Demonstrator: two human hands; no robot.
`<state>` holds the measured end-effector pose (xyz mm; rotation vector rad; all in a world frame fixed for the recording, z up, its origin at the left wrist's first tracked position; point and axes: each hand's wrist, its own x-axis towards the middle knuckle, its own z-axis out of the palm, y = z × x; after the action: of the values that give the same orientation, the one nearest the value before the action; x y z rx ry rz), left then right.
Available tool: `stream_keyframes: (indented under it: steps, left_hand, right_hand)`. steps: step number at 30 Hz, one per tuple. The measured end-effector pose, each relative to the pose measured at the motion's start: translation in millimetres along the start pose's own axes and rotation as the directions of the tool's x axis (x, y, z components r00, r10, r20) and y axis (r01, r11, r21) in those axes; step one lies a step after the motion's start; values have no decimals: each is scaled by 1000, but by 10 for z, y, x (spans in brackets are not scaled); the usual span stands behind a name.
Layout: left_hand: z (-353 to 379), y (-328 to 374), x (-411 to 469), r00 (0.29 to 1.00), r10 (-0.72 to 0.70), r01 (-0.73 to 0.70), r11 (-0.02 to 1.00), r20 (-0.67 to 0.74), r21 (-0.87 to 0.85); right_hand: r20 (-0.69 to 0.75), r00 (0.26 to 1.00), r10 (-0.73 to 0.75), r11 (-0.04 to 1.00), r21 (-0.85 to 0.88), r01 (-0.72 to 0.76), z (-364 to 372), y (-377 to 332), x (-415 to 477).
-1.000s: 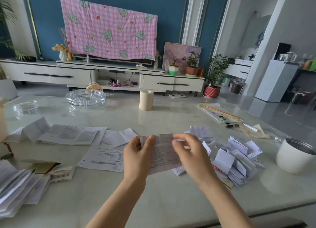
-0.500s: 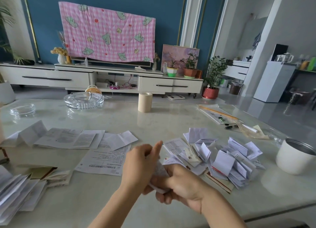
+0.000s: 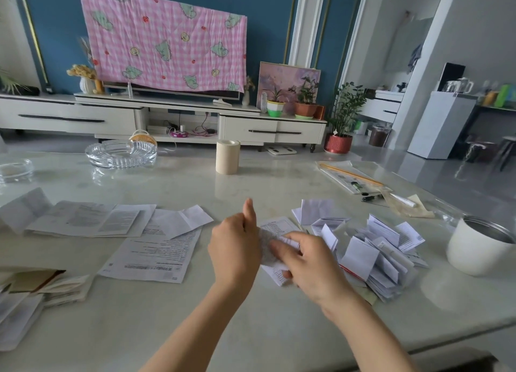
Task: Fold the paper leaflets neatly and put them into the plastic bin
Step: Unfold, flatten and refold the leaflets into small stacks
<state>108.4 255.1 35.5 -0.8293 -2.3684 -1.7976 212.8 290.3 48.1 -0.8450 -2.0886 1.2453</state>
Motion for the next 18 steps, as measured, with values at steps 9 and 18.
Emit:
stream_keyframes:
  steps: [9,18]
  left_hand:
    - [106,-337,146,999,34,-34,993,8,115]
    - [235,-657,-87,681,469,-613,785,563,88]
  right_hand:
    - [-264,942,205,979,69,-194,-146,315,325]
    - [-219,968,125,591,-767,-250,244,435,184]
